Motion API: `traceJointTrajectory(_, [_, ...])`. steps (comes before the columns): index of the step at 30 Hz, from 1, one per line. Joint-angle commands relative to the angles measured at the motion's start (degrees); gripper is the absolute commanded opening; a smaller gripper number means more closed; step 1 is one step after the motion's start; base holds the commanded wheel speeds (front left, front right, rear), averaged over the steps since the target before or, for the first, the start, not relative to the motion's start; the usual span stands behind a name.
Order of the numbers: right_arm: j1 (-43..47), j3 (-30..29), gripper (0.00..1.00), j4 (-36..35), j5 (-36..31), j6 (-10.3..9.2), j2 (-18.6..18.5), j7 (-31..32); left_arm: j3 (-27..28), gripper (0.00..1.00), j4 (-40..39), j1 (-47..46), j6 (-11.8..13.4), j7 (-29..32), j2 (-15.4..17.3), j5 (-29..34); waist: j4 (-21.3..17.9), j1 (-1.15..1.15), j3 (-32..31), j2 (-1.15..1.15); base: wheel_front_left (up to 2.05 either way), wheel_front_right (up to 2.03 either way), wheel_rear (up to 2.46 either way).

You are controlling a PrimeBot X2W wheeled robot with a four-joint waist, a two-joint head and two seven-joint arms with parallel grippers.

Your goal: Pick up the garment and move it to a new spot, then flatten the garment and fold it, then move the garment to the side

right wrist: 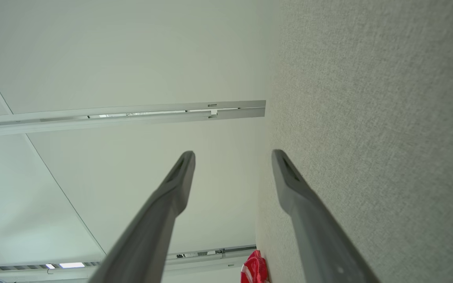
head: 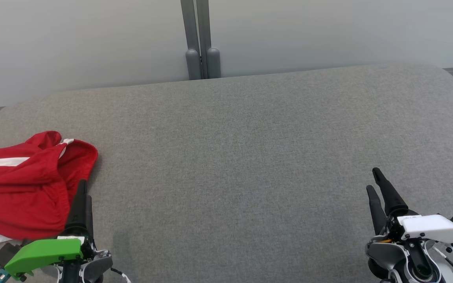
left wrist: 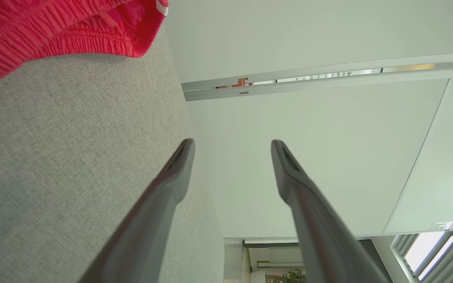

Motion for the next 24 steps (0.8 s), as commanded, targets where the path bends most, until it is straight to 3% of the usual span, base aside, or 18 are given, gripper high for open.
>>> traceJointTrajectory(1, [-1.6, 0.7, 1.0, -1.6, -1.0, 0.02, -0.6, -0.8, -0.2, 1.0, -1.4, -1.5, -0.3, -0.6, 0.3, 2.0, 0.0, 0.0, 0.0, 0.0, 0.0, 0.0, 0.0])
traceJointTrajectory(12, [-2.8, 6.8, 1.0, -4.1, -8.4, 0.03, -3.8, -4.7, -1.2, 1.0, -2.9, -1.5, -0.4, -3.2, 0.4, 12.1, 0.3, 0.0, 0.1, 0.0, 0.0, 0.0, 0.0])
traceJointTrajectory(24, [-3.2, 7.7, 1.0, -4.5, -24.6, 0.03, -4.5, -7.2, -3.0, 1.0, -4.3, -1.1, -0.1, -5.6, 0.5, 26.5, 0.4, 0.0, 0.3, 0.0, 0.0, 0.0, 0.0])
